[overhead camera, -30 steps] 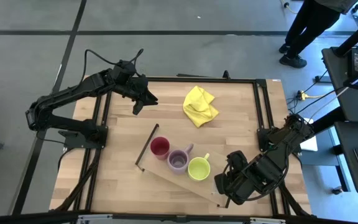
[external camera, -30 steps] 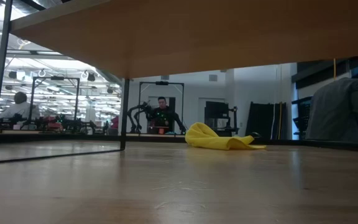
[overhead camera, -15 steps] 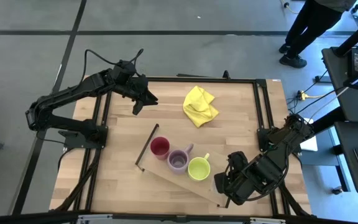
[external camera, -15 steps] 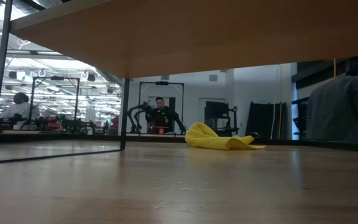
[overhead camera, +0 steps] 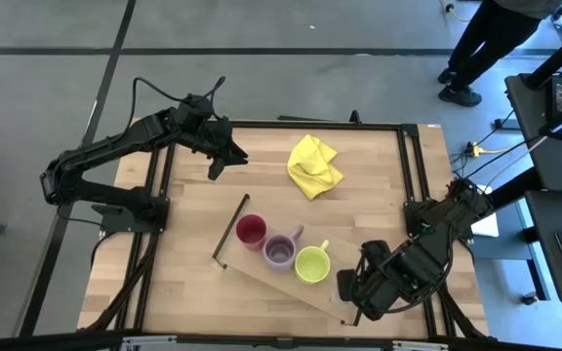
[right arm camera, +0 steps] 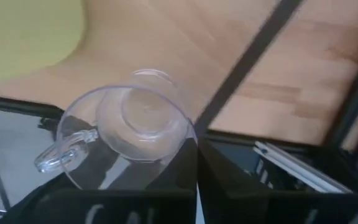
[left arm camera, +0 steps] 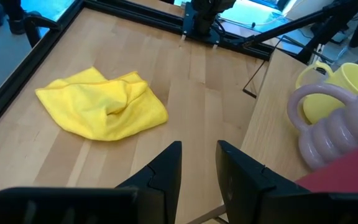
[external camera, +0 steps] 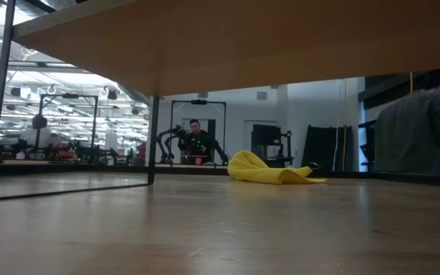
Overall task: Stack small to large cups/mugs on shelf
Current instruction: Put the transparent mug on the shelf
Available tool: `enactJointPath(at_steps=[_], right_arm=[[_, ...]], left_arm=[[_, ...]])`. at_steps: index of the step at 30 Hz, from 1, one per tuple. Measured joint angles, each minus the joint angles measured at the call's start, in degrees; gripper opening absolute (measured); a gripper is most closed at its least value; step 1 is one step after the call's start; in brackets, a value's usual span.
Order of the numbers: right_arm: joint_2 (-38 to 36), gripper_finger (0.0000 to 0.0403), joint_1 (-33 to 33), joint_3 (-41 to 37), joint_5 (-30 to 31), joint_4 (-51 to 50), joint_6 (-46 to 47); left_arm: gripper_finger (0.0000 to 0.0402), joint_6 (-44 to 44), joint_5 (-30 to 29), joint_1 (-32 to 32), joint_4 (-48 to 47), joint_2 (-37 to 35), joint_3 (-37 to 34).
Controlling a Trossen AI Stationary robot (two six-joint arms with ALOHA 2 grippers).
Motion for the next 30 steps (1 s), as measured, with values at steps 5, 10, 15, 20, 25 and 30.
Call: enactJointPath(at_steps=[5,10,15,20,25,30], right_arm=[[-0.43,0.0002,-1.05,0.59,2.26,-1.8,0.11],[-0.95,0.0002,-1.58,0.54,3.57,-1.8,0.09],[-0.95,0.0002,-1.63,-0.04,3.75,-1.86,0.06],[-0.95,0.0002,-1.42,-0.04,3.43,-1.84,-2.04],[-0.98,0.0002,-1.47,-0.04,3.45,-1.84,-3.91],[-1.0,0.0009,-1.45,-0.04,3.8,-1.84,-6.2]], left_arm=[[0.0094,-0.04,0.06,0.0,-0.34,0.0,0.0],[0.0094,-0.07,0.34,0.0,-0.4,0.0,0.0],[0.0094,-0.07,0.4,0.0,-0.42,0.0,0.0],[0.0094,-0.07,0.41,0.0,-0.4,0.0,0.0],[0.0094,-0.04,0.42,0.0,-0.4,0.0,0.0],[0.0094,-0.03,0.42,0.0,-0.4,0.0,0.0]])
